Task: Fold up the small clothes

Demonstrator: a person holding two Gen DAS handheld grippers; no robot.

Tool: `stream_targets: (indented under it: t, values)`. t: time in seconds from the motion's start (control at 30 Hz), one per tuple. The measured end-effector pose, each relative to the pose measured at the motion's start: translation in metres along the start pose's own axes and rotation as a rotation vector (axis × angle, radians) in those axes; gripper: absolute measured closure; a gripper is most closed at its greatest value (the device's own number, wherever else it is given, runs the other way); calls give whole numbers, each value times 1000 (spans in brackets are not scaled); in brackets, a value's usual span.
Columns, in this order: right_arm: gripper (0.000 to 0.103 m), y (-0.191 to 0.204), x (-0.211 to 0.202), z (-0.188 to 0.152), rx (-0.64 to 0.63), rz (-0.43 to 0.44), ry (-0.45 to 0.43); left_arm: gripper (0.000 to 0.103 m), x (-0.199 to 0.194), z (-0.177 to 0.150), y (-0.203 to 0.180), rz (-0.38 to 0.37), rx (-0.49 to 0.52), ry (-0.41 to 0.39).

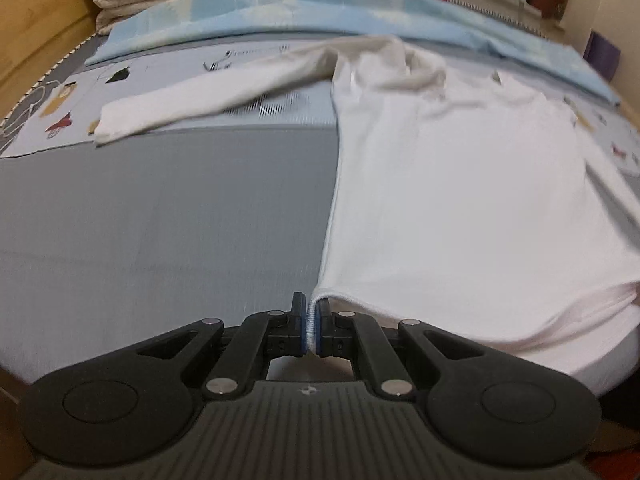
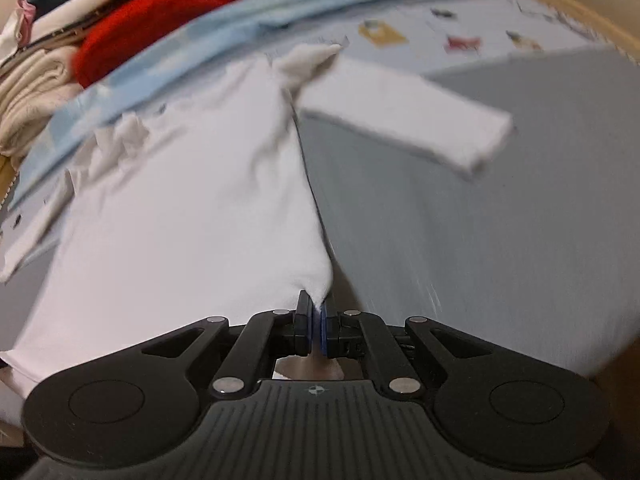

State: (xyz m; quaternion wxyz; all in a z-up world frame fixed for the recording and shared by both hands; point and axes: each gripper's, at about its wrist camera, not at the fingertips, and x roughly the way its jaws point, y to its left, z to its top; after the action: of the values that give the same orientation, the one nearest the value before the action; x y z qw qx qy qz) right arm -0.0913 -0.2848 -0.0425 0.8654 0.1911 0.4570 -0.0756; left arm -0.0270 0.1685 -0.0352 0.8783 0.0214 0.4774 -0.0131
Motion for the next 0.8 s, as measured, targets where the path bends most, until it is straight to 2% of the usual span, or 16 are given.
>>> stream_targets:
  t: [0.13, 0.27, 0.3, 0.33, 0.37, 0.4, 0.43, 0.47, 0.5, 0.57, 0.63, 0.7, 0.8]
  values:
    - [100, -7, -9, -29, 8, -10, 8, 99, -10, -25, -1, 20, 21, 3]
    - [99, -6, -10, -33, -20, -21, 16, 98, -5, -34, -10, 37, 71, 34]
    - [98, -5, -6, -34, -35, -15, 40, 97, -4, -34, -15, 48, 86, 50]
    - [96, -6, 2, -30, -40, -8, 71, 88, -1, -35, -16, 55, 90, 58]
    - [86, -6, 3, -29, -31, -11, 87, 78, 1, -35, -16, 50, 91, 60]
    - [77, -7, 2, -26, -16, -16, 96, 49, -3, -35, -18, 39, 86, 53]
    - [56, -8, -2, -19, -2, -9, 102, 19, -7, -34, -15, 30, 72, 35]
    - [45, -13, -7, -12, 24, 6, 89, 9, -14, -32, -13, 35, 50, 6]
    - [43, -22, -14, -2, 71, 22, 46, 3, -22, -30, -11, 36, 33, -28]
    - [35, -41, -24, 20, 155, 15, -27, 3, -37, -22, -7, -31, 48, -81]
    - [30, -64, -24, 50, 249, -55, -110, 1, -48, -10, -2, -79, 39, -138]
    - [30, -86, -7, 81, 320, -155, -177, 0, -55, 6, 0, -97, -1, -213]
    - [30, -113, 41, 113, 388, -213, -160, 0, -48, 34, -4, -93, -83, -272]
